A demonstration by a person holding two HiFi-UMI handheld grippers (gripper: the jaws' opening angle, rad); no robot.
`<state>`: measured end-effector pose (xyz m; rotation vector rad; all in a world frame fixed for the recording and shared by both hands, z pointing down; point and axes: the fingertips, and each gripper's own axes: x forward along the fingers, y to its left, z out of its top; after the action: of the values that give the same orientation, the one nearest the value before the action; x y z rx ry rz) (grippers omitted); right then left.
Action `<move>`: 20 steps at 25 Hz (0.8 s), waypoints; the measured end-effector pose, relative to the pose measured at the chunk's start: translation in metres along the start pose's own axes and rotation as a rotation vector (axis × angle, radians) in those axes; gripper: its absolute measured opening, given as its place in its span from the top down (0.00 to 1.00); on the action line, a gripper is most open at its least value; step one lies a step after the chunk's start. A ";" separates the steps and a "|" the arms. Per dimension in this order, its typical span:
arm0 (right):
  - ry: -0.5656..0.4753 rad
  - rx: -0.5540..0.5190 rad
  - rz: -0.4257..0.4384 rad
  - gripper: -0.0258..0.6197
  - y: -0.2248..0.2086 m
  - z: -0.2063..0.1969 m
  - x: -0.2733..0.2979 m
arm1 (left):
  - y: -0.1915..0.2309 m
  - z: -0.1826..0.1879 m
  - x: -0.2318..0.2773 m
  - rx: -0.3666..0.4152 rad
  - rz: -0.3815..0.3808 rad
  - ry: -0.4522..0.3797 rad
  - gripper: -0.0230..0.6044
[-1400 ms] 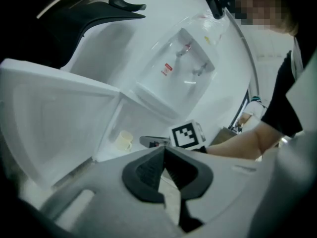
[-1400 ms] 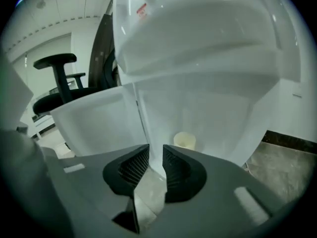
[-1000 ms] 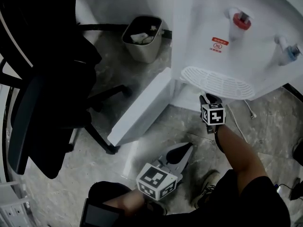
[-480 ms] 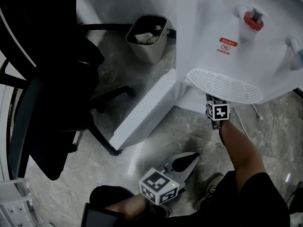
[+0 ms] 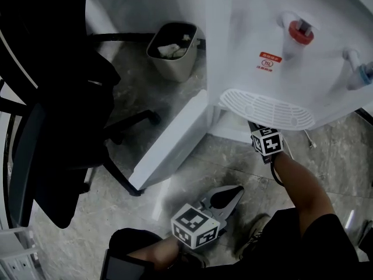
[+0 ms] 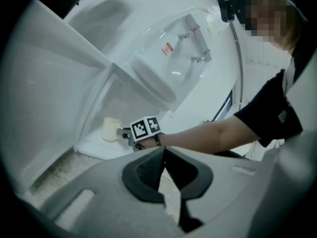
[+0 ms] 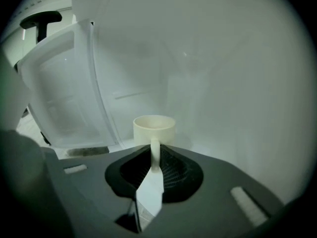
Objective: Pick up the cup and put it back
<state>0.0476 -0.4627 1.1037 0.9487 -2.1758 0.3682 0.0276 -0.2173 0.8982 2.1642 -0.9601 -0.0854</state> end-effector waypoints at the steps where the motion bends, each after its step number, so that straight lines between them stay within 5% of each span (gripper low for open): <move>1: 0.002 -0.023 0.024 0.88 0.005 0.001 -0.007 | 0.000 0.001 0.001 0.002 -0.002 -0.003 0.96; 7: -0.020 -0.030 0.124 0.88 0.034 0.009 -0.073 | -0.023 0.018 -0.005 -0.024 0.040 -0.043 0.96; 11: 0.010 0.026 0.172 0.87 0.075 0.013 -0.143 | -0.075 0.024 -0.037 -0.148 0.045 -0.058 0.96; 14: 0.024 0.083 0.236 0.87 0.118 0.034 -0.210 | -0.093 0.008 -0.078 -0.199 0.177 -0.041 0.96; 16: 0.033 0.137 0.267 0.87 0.142 0.051 -0.268 | -0.123 0.003 -0.106 -0.300 0.242 -0.025 0.96; 20: -0.002 0.197 0.277 0.87 0.178 0.107 -0.384 | -0.230 0.039 -0.148 -0.464 0.155 -0.007 0.96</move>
<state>0.0437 -0.1957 0.7584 0.7491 -2.3082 0.7259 0.0490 -0.0441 0.6844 1.6629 -0.9959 -0.2181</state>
